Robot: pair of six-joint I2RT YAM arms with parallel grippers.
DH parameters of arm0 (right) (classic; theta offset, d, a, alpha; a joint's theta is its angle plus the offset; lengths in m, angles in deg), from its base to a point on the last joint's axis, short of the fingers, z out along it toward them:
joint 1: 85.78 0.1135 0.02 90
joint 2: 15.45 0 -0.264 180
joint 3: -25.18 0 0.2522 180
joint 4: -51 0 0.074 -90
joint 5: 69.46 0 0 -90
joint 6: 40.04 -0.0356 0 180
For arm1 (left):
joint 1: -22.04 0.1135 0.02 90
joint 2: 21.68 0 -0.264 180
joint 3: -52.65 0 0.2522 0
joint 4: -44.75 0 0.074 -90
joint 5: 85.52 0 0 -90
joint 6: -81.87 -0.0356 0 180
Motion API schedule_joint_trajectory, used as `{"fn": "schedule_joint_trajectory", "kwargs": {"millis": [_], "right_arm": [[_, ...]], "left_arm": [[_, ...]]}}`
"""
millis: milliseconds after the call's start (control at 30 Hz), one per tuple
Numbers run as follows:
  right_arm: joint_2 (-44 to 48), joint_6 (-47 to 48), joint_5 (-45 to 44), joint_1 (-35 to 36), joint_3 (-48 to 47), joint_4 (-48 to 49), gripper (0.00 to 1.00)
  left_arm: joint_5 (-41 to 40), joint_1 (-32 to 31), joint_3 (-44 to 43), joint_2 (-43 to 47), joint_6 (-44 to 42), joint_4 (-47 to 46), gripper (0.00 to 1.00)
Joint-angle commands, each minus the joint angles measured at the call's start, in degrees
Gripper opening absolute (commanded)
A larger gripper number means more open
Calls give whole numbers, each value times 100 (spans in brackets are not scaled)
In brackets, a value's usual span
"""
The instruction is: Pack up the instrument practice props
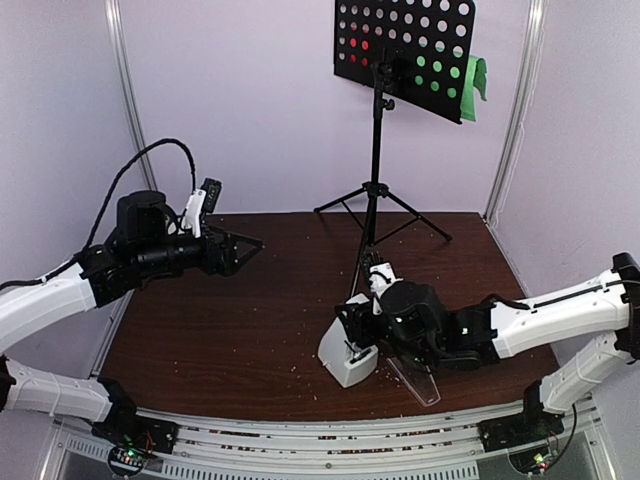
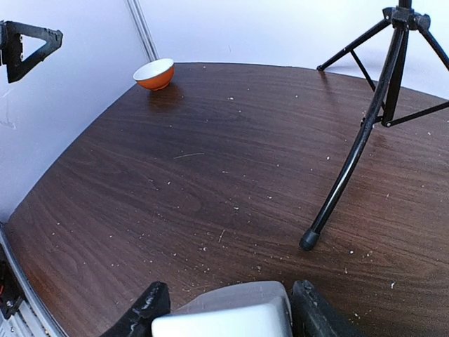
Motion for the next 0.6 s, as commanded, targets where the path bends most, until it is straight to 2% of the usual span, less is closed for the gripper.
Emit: {"fn": "schedule_joint_trajectory", "kwargs": {"millis": [0,300,567], "right_arm": [[-366,24,-1316,397,-919,-2,21],[-1295,-611,-2011,691,-1871,-670,20],[-1709,-1079,-2393,779,-2180,-1047,20]], "left_arm": [[-448,-5,-213,152,-305,309,97],[-560,0,-1086,86,-711,1251,98],[-1525,-5,-1066,-49,-1308,1351,98]]}}
